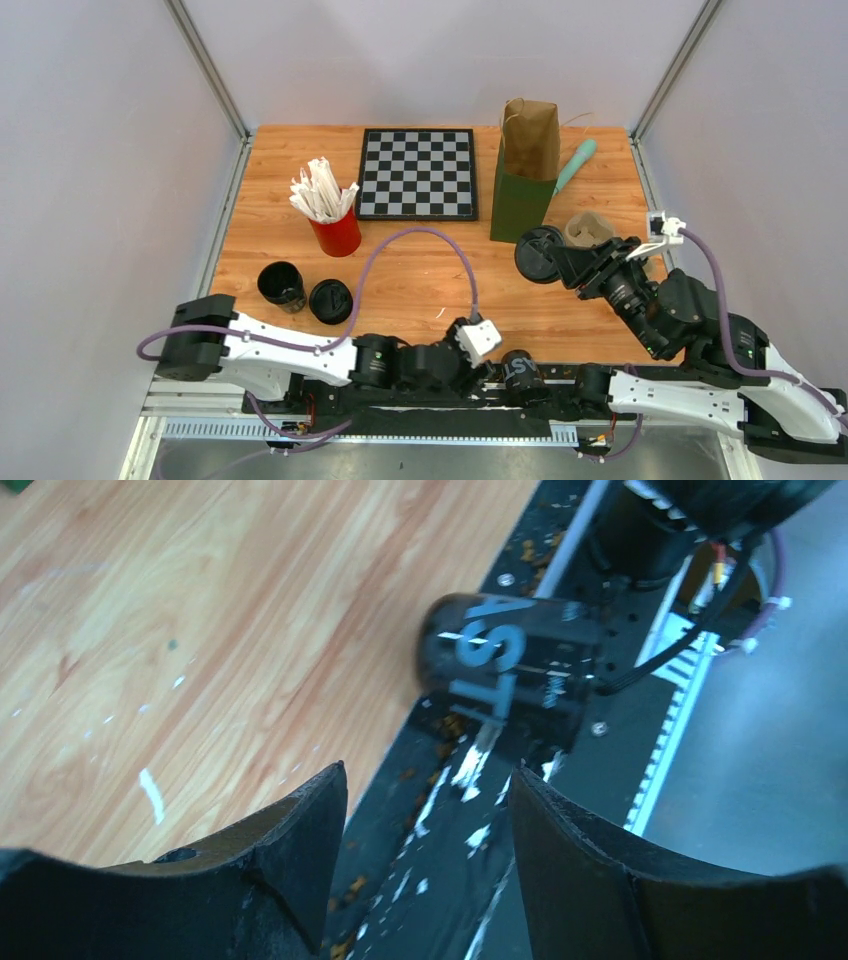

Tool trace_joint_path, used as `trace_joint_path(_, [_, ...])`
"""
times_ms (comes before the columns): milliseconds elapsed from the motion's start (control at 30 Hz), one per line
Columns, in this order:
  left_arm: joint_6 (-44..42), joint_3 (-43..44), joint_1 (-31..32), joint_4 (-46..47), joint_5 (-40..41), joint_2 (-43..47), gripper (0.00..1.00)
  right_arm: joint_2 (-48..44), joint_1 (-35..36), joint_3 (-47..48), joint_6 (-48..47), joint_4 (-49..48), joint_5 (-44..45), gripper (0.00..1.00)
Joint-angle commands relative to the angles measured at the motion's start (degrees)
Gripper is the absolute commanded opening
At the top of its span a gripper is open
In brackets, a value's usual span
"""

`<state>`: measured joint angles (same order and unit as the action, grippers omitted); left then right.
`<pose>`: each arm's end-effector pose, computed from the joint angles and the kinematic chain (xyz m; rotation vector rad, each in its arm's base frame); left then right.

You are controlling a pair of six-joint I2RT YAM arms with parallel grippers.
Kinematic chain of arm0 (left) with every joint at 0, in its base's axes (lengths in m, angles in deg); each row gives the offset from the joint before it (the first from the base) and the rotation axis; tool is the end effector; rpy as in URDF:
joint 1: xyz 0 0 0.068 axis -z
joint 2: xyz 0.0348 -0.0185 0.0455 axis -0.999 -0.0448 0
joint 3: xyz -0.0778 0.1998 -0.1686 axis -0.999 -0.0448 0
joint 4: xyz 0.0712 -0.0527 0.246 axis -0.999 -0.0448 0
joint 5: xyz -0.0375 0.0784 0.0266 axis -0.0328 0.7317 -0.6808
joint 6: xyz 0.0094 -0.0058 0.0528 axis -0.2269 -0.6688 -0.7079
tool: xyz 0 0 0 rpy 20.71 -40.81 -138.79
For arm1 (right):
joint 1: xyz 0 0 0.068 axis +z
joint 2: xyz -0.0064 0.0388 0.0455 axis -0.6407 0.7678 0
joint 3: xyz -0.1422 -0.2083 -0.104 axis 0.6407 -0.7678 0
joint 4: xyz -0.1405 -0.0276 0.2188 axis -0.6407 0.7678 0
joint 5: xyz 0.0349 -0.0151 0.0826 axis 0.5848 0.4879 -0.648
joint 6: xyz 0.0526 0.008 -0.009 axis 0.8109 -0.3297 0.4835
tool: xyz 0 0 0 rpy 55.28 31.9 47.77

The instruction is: Pack the takeout coffee

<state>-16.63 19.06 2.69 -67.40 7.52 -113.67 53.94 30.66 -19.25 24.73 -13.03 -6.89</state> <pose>0.0129 -0.2813 0.2398 0.9986 1.8872 -0.7914 0.0447 0.0524 0.4136 0.0261 1.7543 0.7013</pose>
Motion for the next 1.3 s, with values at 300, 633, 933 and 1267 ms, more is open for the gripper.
trace_joint_path(300, [-6.65, 13.24, 9.17, 7.43, 6.77, -19.92, 0.77, -6.96, -0.10, 0.22, -2.01, 0.50, 2.85, 0.28])
trace_joint_path(633, [-9.09, 16.98, 9.14, 7.87, 11.38, -27.14, 0.70, -10.34, -0.16, 0.22, -1.65, 3.83, 3.41, 0.28])
trace_joint_path(933, [-8.89, 16.27, 8.92, 8.44, 17.49, -24.89, 0.27, -11.00, -0.13, -2.47, 0.59, 4.44, 2.41, 0.28])
trace_joint_path(1267, [5.24, 11.39, -0.78, 0.38, 8.67, -12.17, 0.00, -10.04, -0.14, -6.50, 0.95, 1.49, 0.24, 0.28])
